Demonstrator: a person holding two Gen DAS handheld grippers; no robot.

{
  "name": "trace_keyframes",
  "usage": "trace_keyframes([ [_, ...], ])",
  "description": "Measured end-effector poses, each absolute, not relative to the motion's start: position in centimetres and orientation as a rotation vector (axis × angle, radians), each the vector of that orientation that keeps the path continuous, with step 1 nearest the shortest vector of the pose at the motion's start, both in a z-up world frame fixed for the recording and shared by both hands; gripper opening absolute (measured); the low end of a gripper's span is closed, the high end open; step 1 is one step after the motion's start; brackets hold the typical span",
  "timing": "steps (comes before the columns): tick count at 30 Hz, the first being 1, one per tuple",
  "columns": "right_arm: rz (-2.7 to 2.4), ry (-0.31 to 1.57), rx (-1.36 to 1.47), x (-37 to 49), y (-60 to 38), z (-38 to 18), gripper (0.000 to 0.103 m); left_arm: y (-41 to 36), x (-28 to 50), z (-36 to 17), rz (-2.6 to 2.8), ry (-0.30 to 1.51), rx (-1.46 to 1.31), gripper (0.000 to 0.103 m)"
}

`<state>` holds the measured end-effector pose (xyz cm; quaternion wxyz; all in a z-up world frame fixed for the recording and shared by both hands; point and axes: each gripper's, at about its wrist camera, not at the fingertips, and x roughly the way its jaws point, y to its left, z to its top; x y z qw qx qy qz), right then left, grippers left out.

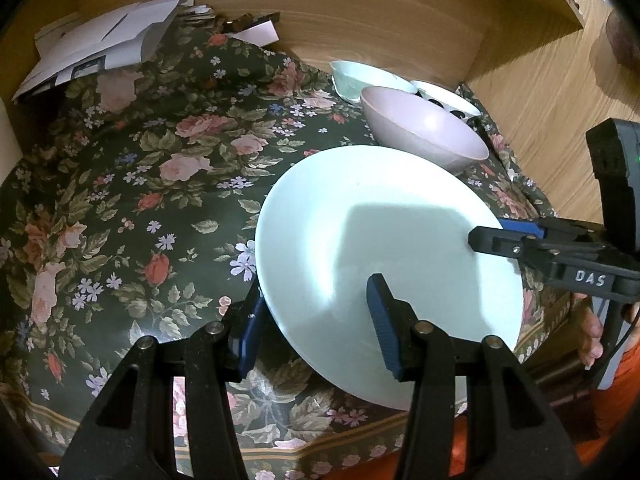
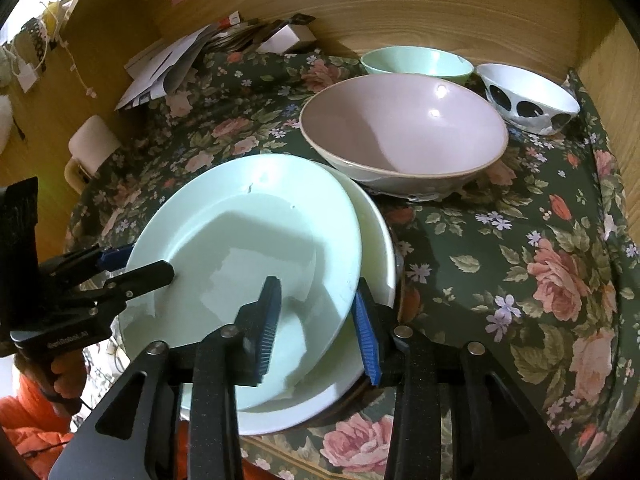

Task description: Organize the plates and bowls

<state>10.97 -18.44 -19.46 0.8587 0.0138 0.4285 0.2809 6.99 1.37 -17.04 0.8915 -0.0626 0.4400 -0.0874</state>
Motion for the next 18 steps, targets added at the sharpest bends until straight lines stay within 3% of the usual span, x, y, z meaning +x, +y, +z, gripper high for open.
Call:
trace_keyframes([
  [4,0.572,0.879,0.040,10.9,-19.1,-18.9,0.035,1.3,7.0,-17.2,-0.177,0.910,-0.111,0.049],
  [8,0.532,0.850,0.042,10.9,-19.8,-18.3,0.044,1.3,7.1,-17.2,-0.182,0.922,-0.120,0.049],
  [18,0.470,0.774,0.048,11.9,-21.6,-16.3,0.050,2.4,8.4,-14.1,-0.150,0.852,-0.108,0.050],
])
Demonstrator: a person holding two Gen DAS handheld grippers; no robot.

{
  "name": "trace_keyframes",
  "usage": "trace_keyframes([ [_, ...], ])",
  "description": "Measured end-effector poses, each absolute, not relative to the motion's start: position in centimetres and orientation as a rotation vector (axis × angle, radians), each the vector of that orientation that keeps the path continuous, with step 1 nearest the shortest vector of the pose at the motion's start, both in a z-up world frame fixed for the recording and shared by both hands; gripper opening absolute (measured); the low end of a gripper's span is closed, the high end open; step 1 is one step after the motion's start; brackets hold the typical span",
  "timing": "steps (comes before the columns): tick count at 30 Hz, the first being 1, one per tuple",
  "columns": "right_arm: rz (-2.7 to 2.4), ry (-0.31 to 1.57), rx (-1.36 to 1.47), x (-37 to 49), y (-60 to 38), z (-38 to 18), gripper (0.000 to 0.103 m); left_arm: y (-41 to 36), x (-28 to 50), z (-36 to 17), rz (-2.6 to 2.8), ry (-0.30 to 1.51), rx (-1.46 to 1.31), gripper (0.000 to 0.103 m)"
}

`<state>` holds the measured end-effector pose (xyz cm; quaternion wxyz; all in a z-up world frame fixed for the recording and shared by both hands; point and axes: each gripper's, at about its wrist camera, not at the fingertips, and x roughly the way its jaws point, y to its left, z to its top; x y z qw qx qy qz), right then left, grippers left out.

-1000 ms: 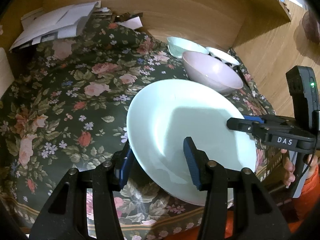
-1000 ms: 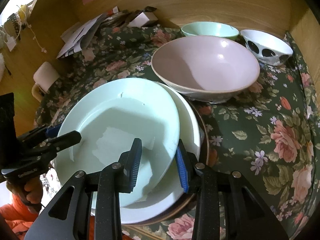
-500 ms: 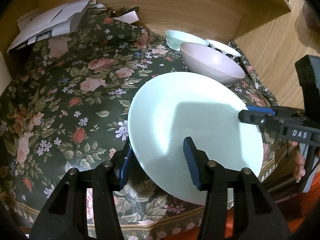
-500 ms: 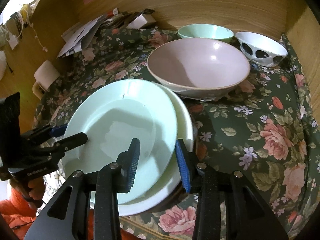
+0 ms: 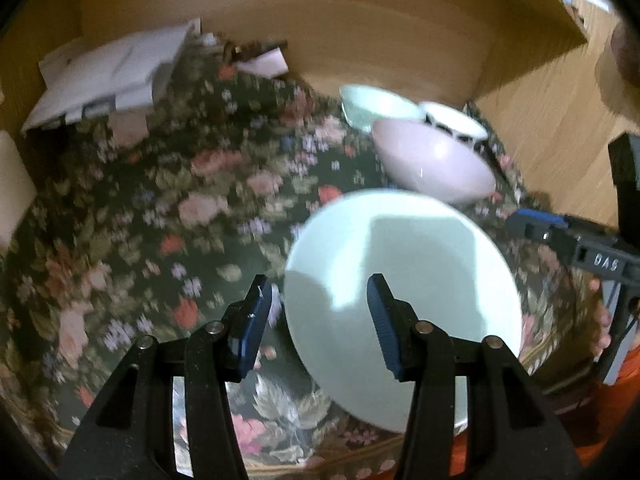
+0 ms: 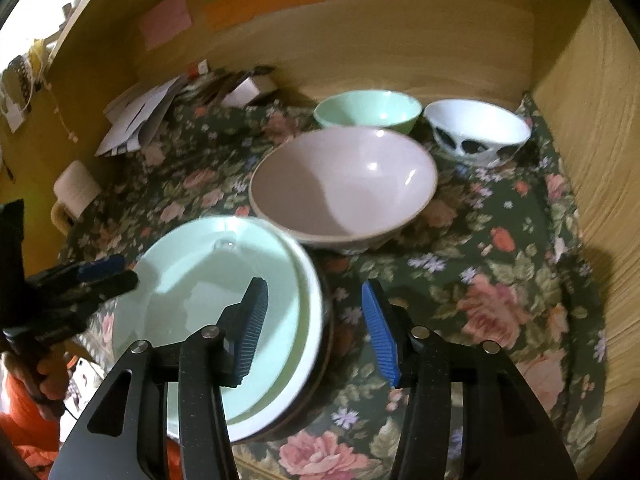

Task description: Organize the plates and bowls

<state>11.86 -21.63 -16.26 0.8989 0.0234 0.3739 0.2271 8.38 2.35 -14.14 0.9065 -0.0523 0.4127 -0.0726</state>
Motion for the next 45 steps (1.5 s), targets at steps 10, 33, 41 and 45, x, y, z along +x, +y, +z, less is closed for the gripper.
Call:
trace_keyframes([
  [10,0.413,0.706,0.058,14.5,-22.9,-13.9,0.057,0.8,13.1,-10.7,-0.157,0.805,-0.041,0.064],
  [33,0.355,0.814,0.172,22.7,-24.5,-18.0,0.064,-4.0,24.9,-14.9,-0.215,0.951,-0.018,0.080],
  [41,0.368,0.851,0.174,23.6,-24.1,-19.3,0.054,-5.0,26.6,-17.0,-0.233,1.009,-0.014,0.060],
  [45,0.415,0.906,0.217,24.2,-24.0,-20.3,0.042,-5.8,26.8,-17.6,-0.258,1.032,-0.004,0.050],
])
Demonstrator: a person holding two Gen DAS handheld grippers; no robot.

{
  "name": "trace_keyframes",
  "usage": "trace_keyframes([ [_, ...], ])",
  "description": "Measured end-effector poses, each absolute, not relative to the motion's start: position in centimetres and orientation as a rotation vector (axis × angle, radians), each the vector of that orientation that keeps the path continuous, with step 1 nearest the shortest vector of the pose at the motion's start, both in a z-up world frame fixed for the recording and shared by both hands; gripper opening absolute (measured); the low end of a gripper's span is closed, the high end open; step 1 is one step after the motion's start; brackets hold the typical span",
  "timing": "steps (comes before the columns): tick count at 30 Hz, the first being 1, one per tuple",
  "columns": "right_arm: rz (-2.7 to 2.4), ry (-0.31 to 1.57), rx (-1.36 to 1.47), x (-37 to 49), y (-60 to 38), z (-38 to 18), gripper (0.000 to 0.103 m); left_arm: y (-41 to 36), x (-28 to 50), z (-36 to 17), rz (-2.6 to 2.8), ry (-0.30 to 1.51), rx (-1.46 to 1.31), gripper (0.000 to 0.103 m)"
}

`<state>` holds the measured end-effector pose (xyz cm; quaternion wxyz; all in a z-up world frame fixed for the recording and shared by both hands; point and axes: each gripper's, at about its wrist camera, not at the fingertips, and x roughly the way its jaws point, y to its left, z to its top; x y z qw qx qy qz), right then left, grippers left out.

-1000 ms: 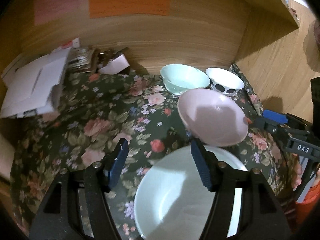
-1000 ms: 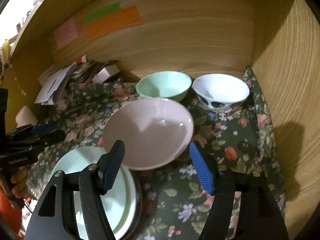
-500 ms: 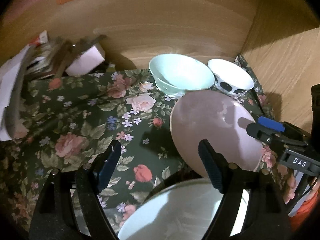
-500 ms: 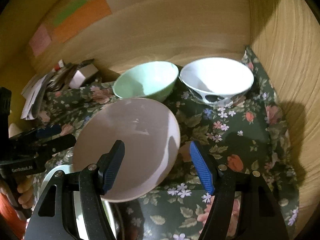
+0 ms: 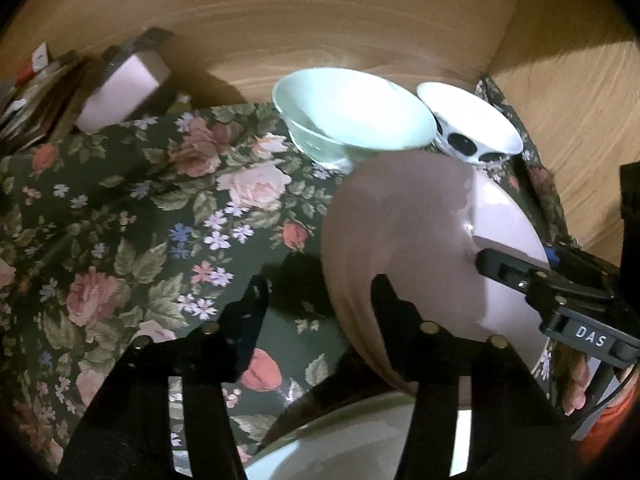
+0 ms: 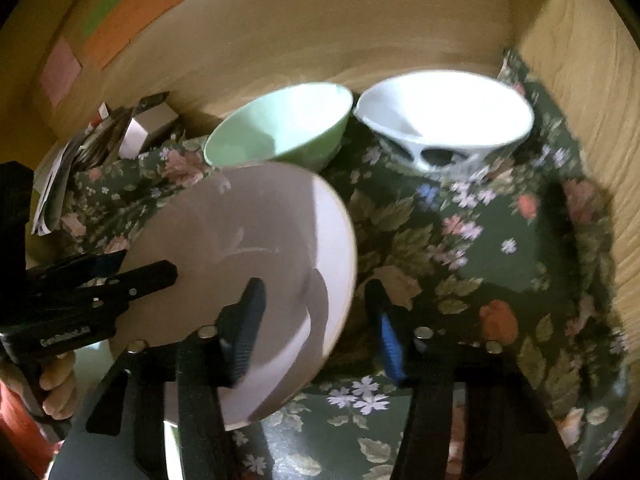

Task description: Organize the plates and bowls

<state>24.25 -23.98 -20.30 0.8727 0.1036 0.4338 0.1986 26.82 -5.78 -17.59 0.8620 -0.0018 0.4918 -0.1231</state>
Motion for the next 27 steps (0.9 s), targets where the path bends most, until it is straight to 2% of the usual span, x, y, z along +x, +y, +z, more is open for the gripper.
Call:
trace_keyframes([
  [5,0.442,0.936,0.248,24.6,-24.0,-21.0,0.028,-6.6,26.6,-17.8,-0.292,1.032,0.023,0.032],
  [6,0.448,0.932,0.250,24.5,-24.0,-20.9,0.022,-6.8,26.6,-17.7,-0.298,1.029,0.027,0.030],
  [8,0.446,0.935,0.250,24.5,-23.9,-20.8,0.022,-7.2,26.4,-17.7,-0.310,1.025,0.037,0.024],
  [18,0.429,0.920,0.269,23.7,-24.3,-20.0,0.022,-7.9,26.0,-17.2,-0.293,0.996,0.054,0.025],
  [27,0.430,0.848,0.261,21.9,-24.0,-17.6,0.022,-7.3,23.9,-14.4,-0.304,0.896,0.061,0.025],
])
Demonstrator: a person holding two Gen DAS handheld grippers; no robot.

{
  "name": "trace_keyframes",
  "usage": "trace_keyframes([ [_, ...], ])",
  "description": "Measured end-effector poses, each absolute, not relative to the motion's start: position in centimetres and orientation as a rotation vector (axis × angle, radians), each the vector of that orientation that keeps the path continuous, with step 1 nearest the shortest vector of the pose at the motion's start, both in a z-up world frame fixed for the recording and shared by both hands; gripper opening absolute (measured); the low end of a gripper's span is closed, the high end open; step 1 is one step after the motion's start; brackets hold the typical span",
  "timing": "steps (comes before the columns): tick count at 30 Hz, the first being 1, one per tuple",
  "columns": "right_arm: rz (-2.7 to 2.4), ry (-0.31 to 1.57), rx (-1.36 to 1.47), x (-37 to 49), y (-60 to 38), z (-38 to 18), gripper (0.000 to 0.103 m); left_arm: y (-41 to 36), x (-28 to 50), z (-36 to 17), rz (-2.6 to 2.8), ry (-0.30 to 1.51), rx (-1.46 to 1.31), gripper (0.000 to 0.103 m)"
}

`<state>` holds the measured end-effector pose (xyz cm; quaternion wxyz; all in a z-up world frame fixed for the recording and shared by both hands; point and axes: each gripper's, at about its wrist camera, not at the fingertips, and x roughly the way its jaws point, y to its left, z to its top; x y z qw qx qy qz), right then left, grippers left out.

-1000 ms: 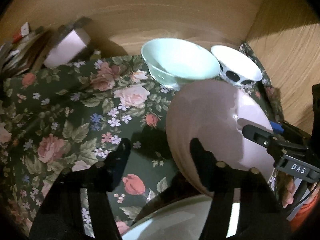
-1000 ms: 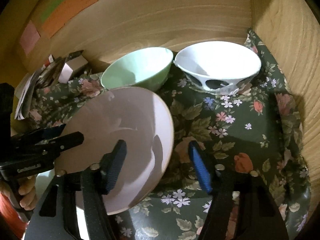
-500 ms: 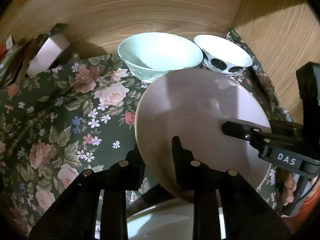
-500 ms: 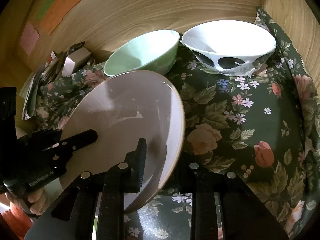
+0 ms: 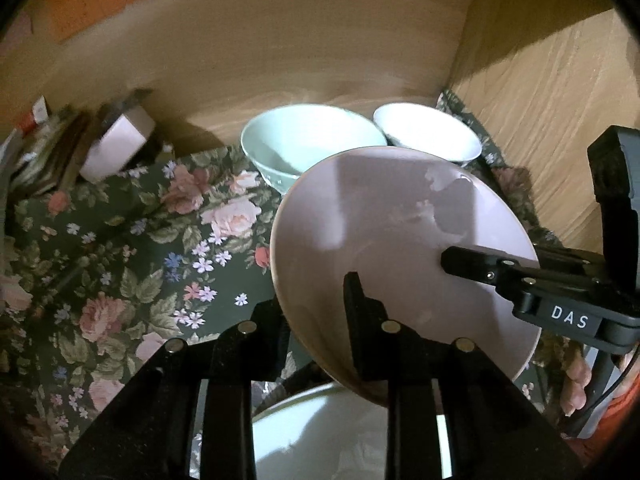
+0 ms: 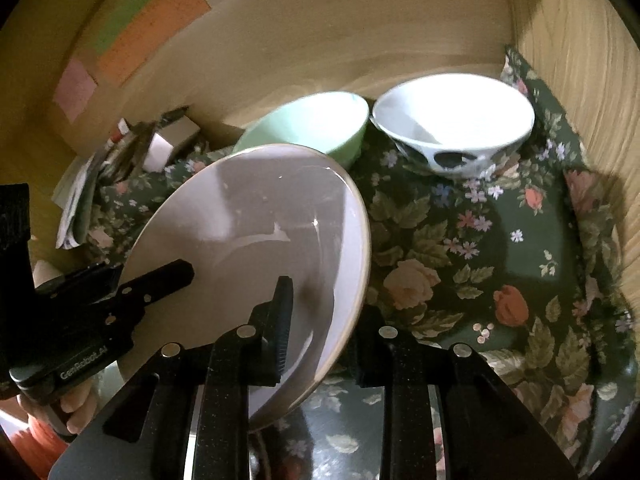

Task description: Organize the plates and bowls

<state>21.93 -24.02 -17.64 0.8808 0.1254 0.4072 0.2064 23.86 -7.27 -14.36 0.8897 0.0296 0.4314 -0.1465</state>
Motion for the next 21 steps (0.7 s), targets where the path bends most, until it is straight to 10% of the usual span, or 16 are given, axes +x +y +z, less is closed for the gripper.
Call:
trace_keyframes([
  [21,0.543,0.747,0.182,17.7,-18.3,-13.4,0.022,-1.6,16.5,-10.0,-0.214,0.748,0.025,0.025],
])
